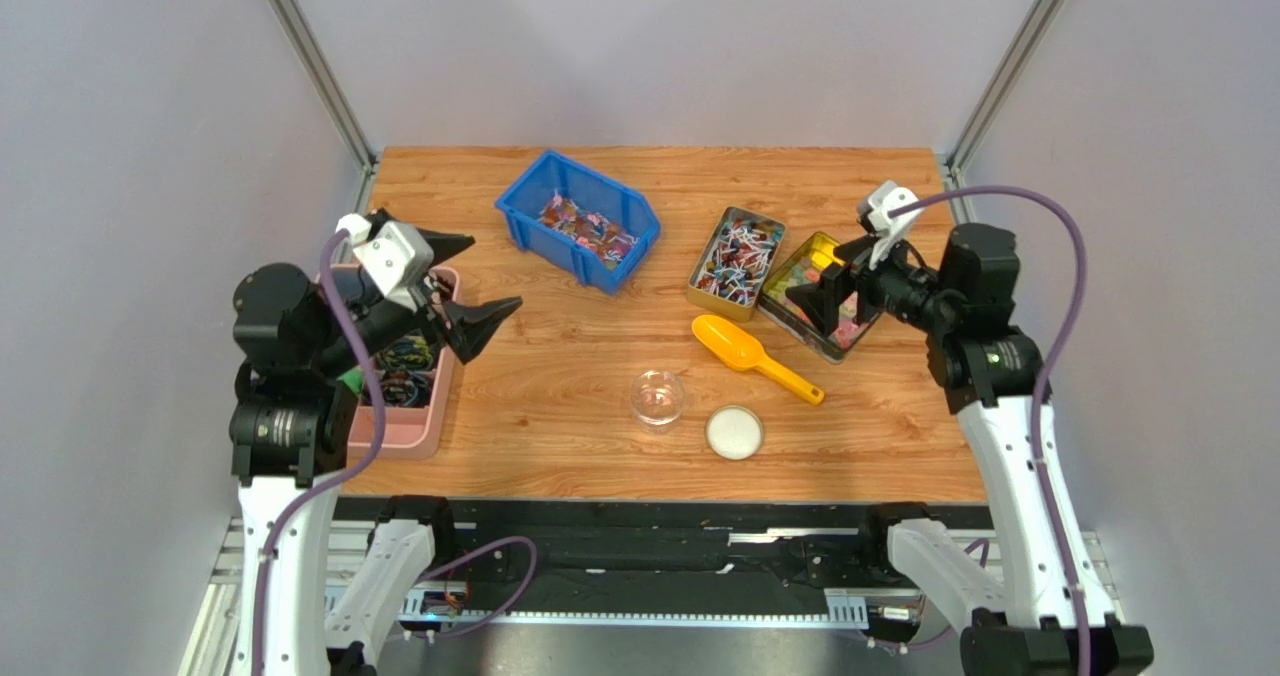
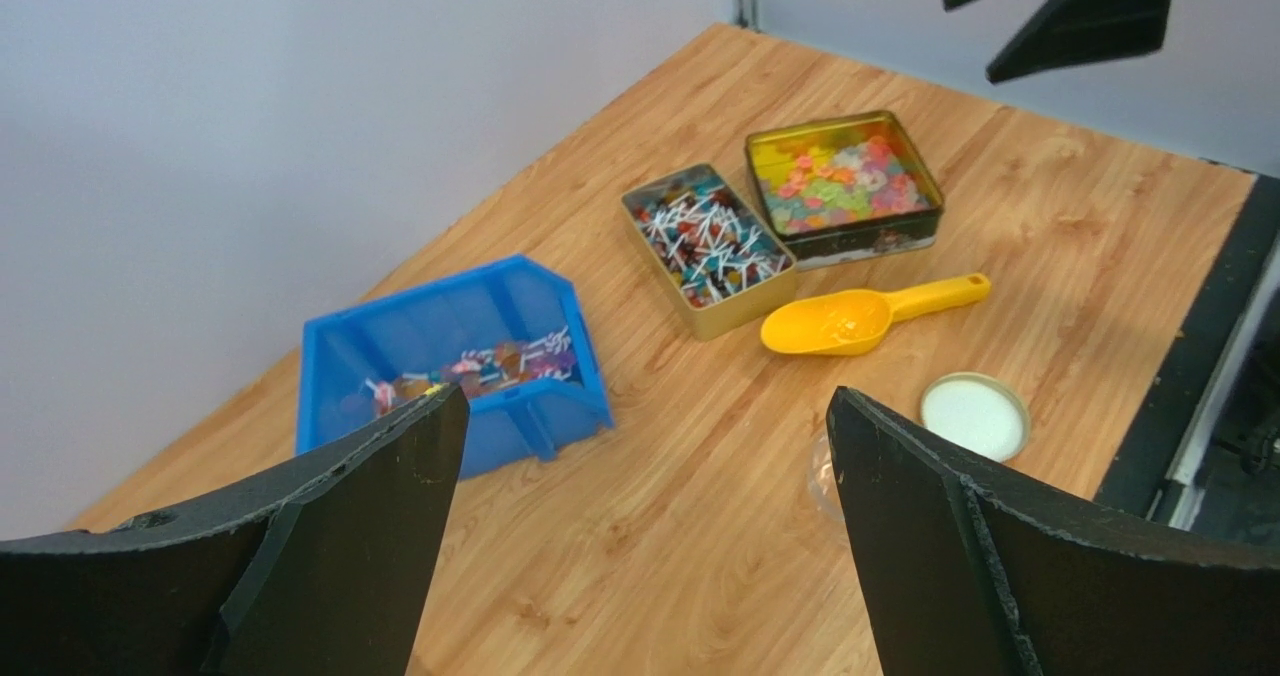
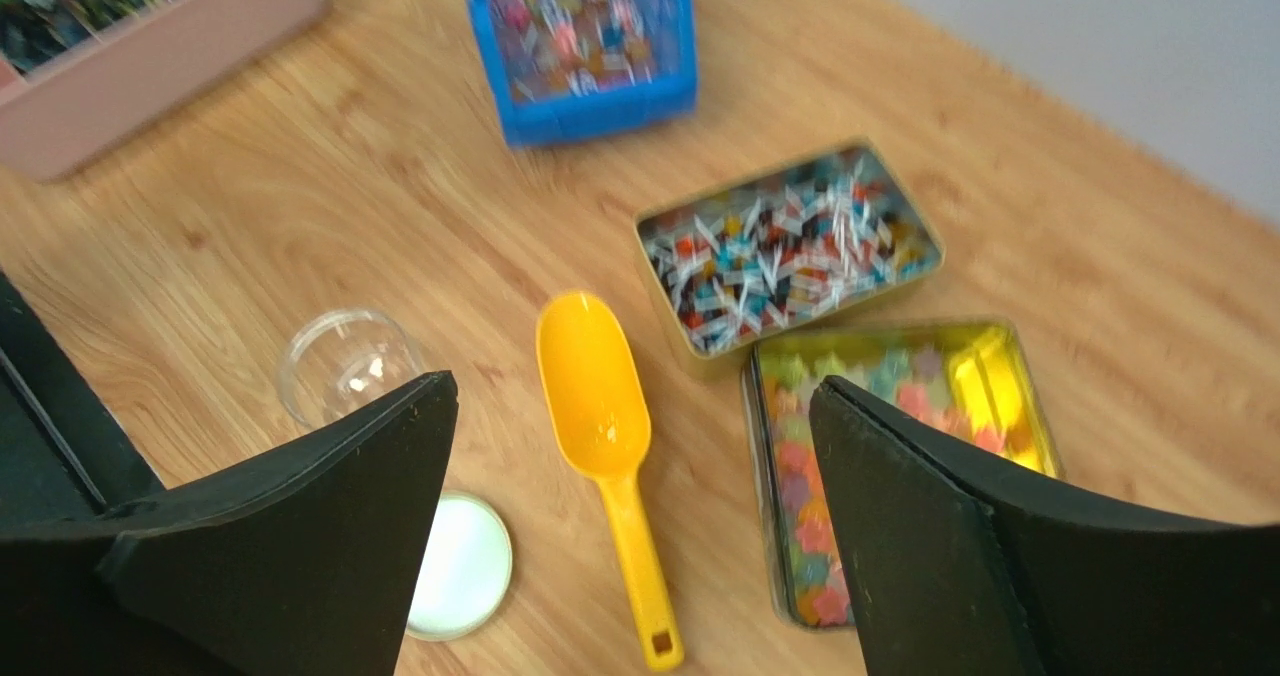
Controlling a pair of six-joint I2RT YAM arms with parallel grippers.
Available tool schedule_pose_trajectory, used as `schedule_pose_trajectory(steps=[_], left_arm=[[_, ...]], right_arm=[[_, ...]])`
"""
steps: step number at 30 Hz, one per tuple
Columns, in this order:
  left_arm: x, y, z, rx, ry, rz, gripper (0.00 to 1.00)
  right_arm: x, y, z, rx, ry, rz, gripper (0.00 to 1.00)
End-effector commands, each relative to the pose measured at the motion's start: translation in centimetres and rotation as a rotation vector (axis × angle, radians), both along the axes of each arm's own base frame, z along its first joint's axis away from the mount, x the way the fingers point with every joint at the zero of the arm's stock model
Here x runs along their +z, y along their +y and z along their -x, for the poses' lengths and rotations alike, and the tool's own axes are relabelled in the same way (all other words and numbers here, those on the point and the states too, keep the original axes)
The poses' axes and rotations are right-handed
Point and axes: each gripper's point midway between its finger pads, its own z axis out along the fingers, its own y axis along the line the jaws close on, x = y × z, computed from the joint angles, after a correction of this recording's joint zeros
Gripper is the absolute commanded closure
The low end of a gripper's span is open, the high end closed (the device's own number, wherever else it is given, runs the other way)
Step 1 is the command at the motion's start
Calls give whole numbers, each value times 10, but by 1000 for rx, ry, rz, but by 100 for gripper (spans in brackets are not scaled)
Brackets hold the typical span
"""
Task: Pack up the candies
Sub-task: Pick up the spatula from the center of the board.
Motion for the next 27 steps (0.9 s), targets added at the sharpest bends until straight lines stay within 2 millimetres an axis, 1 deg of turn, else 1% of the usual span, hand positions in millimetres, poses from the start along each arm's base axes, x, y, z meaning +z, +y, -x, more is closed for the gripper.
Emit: schedule_pose_trajectory(steps=[1,2,3,4,5,6,7,8,9,10,11,12,13,14,16,18,19,20,22,23,24,27], left_arm=[[-16,13,-47,87,51,-40,1],[-21,13,-52,88,60,-52,1],[-27,10,-56,85,73,-65,1],[-36,9,-64,88,97,-77,1],[-41,10,-72,111,95,-101,1],[-48,3,-73,92,106,-116,1],[-56,0,-81,93,122,-127,1],[-60,-1,-86,106,126,-138,1],[-70,-7,-92,92,152,-144,1],[-70,-9,-96,93,155,-134,1],[-75,-10,-101,100,171,-134,1],[-82,-14,-107,97,195,-135,1],[-85,-15,-111,101,209,-131,1],[-88,-16,-113,101,221,-134,1],[-95,-19,-116,96,250,-136,1],[-99,-21,-114,91,260,-133,1],[-98,-21,-112,87,256,-128,1],[-98,-23,-110,82,257,-126,1],[-99,-22,-108,81,249,-121,1],[-100,-22,-106,80,250,-119,1],[-99,-23,-104,76,248,-117,1],[-100,-23,-102,71,241,-114,1]], right_arm=[[-51,-15,-25,-101,90,92,8],[-58,-15,-28,-100,110,101,9],[-72,-11,-32,-86,144,121,9],[-78,-11,-35,-88,156,142,9],[-85,-5,-35,-73,167,161,10],[-92,-5,-36,-78,173,193,10],[-104,-2,-38,-67,196,216,10],[-109,7,-37,-45,201,236,11],[-117,5,-40,-62,206,269,11],[-126,7,-42,-64,225,290,11],[-132,11,-43,-57,231,311,11],[-138,9,-45,-73,240,338,12],[-145,10,-48,-72,262,356,12],[-148,12,-48,-69,269,366,13],[-157,11,-51,-77,288,391,13],[-172,10,-54,-86,319,427,16],[-175,9,-56,-90,325,440,16],[-185,10,-57,-85,347,457,19],[-194,9,-59,-83,365,484,24],[-200,8,-57,-70,382,507,31],[-208,9,-55,-55,408,522,31],[-219,12,-44,10,449,536,38]])
